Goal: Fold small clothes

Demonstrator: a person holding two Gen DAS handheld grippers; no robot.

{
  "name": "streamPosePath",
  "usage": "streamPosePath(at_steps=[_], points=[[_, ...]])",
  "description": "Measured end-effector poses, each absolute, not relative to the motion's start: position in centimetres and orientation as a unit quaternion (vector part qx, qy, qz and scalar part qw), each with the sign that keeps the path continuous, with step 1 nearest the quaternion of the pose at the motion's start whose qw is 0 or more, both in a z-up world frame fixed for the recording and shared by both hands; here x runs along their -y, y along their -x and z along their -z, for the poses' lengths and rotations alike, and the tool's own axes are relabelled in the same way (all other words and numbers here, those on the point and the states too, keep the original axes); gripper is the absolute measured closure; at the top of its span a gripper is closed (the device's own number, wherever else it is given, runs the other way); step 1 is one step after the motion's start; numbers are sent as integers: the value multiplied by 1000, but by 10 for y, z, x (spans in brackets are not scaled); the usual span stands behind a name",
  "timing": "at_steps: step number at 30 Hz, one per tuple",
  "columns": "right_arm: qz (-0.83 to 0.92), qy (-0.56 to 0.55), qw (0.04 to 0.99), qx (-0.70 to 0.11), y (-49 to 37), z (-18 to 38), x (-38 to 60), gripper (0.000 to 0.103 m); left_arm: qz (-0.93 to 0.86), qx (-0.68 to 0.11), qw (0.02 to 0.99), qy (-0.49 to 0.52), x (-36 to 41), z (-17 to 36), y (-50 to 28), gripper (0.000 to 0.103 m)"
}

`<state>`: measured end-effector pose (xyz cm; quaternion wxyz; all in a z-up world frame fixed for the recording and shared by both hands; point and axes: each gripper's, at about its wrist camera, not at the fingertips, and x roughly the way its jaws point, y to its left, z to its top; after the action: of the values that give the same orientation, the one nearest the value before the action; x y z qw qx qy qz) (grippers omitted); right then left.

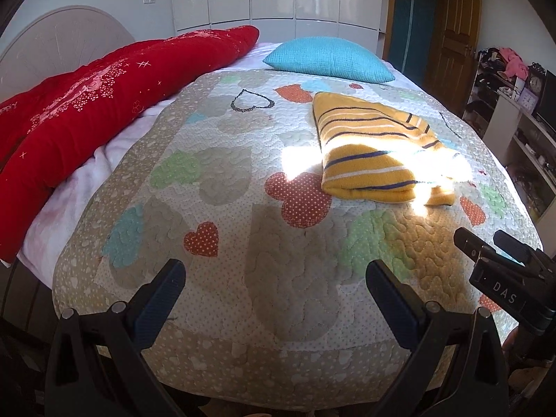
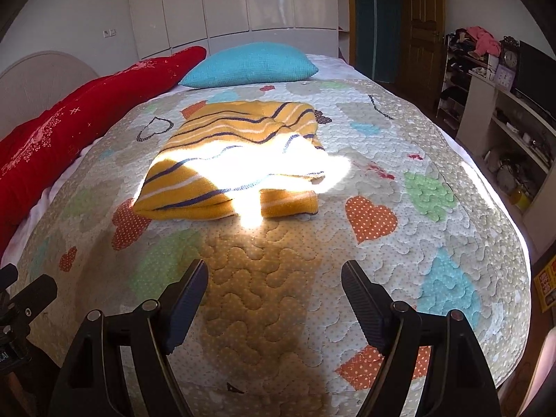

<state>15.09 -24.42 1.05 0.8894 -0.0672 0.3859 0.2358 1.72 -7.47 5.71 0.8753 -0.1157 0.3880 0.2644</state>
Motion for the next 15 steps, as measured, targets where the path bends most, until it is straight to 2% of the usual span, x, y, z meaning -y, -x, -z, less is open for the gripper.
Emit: streamPosePath(at_steps=[15], points=[[-230, 66, 888, -392, -149, -5, 242, 19, -245, -408, 869, 134, 74, -47, -20, 0]])
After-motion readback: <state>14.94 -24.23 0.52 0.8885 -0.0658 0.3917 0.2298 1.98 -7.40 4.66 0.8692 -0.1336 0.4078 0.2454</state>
